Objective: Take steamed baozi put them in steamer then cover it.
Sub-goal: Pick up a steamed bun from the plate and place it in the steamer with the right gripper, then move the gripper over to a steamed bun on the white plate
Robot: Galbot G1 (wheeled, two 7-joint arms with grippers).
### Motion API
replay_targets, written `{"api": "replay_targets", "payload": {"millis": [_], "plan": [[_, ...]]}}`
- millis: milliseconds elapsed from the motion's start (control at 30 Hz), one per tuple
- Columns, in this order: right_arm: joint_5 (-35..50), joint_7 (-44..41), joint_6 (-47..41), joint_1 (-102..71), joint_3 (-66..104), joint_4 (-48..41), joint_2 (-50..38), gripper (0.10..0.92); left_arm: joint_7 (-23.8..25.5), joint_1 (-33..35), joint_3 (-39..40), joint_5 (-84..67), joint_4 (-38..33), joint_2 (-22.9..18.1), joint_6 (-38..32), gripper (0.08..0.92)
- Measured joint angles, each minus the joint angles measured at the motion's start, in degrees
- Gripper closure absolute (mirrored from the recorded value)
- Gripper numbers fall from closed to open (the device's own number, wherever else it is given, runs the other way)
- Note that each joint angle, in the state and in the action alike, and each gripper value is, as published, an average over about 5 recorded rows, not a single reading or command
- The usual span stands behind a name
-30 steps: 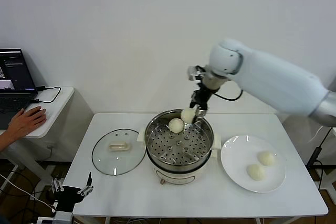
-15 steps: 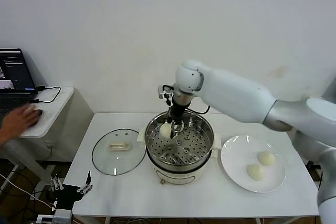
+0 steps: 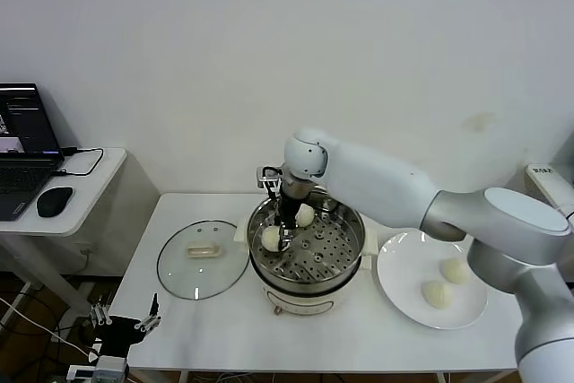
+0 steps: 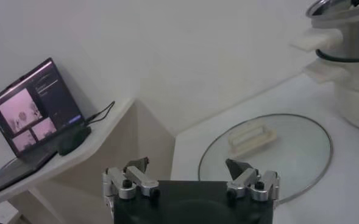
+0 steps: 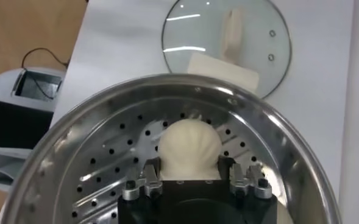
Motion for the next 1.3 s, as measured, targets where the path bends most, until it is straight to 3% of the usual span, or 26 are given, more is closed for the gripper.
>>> {"api": "replay_targets", "payload": {"millis": [333, 600, 967, 1300], "plan": [[-0.12, 0.93, -0.18, -0.5, 1.82, 0.52, -0.64, 0.217, 0.1, 0.1, 0.01, 0.01, 0.18, -0.26, 0.08, 0.177], [0.93, -0.59, 0.03, 1.85, 3.45, 8.02, -8.24, 0.203, 0.57, 0.37, -0.23, -0.04, -0.18, -0.24, 0.64, 0.177], [-1.48, -4.35, 4.18, 3.48, 7.36, 23.12, -30.85, 0.203, 1.63, 0.54, 0.92, -0.05, -1.77, -1.13, 1.57, 0.177], [-9.39, -5.6, 9.16, -12.39, 19.77, 30.7, -47.33, 0.203, 1.63, 1.76, 1.76, -0.49, -2.94, -2.09, 1.81, 0.177]]}}
